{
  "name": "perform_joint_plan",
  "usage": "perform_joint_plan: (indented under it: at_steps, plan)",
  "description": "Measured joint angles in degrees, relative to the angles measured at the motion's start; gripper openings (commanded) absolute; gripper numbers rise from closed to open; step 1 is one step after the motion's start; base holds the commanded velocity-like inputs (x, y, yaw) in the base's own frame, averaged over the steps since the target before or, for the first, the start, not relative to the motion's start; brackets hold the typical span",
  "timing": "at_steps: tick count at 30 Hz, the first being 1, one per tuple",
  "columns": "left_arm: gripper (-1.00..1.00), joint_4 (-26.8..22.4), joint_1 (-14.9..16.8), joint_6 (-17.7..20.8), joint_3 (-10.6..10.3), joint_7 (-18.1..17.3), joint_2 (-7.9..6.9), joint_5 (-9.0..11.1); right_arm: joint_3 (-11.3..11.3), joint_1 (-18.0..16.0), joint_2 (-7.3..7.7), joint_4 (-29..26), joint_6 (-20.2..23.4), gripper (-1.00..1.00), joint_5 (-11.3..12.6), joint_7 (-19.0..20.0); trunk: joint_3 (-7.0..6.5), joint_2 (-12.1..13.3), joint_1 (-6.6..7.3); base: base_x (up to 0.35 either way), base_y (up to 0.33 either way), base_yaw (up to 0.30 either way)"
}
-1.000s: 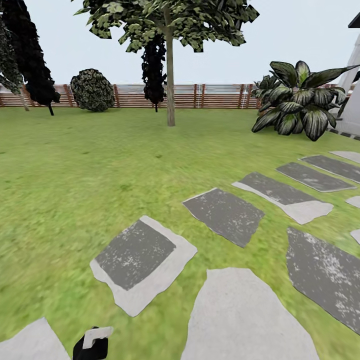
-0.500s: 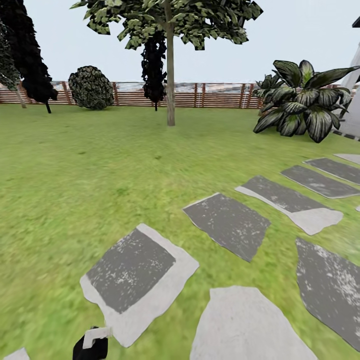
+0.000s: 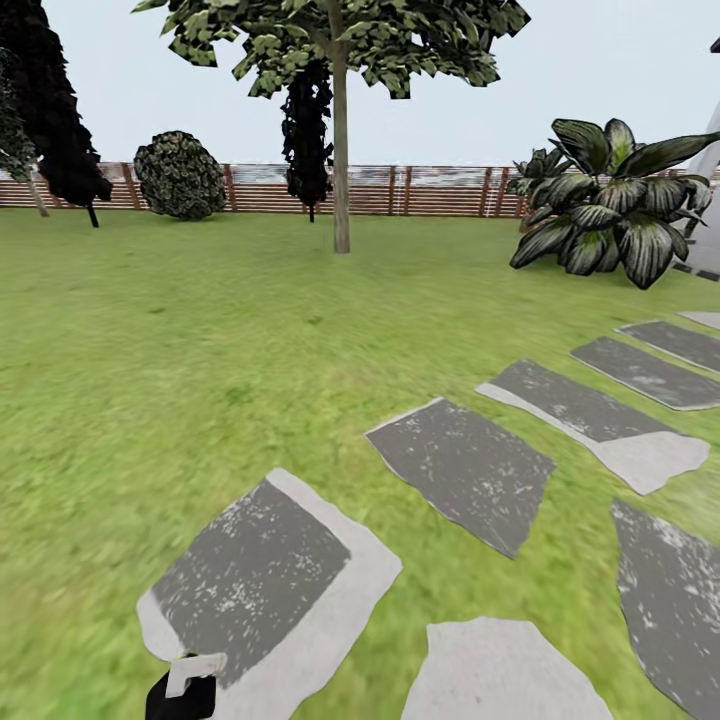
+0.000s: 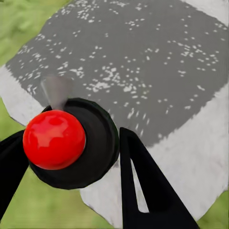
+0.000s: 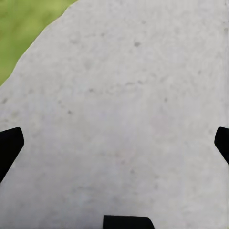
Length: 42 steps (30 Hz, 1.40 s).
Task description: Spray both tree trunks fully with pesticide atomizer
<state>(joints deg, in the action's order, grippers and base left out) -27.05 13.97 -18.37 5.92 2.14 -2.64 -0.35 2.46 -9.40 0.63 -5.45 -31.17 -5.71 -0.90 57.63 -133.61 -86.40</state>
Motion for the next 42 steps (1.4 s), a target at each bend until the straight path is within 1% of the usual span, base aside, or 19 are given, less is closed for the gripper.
perform_joint_plan:
  at_steps: [42]
  plan:
    - [-1.00, 0.0, 0.0, 0.0, 0.0, 0.0, 0.00, 0.0, 0.0, 0.0, 0.02, 0.0, 0.0, 1.00, 0.0, 0.0, 0.00, 0.0, 0.00, 0.338, 0.000, 0.000]
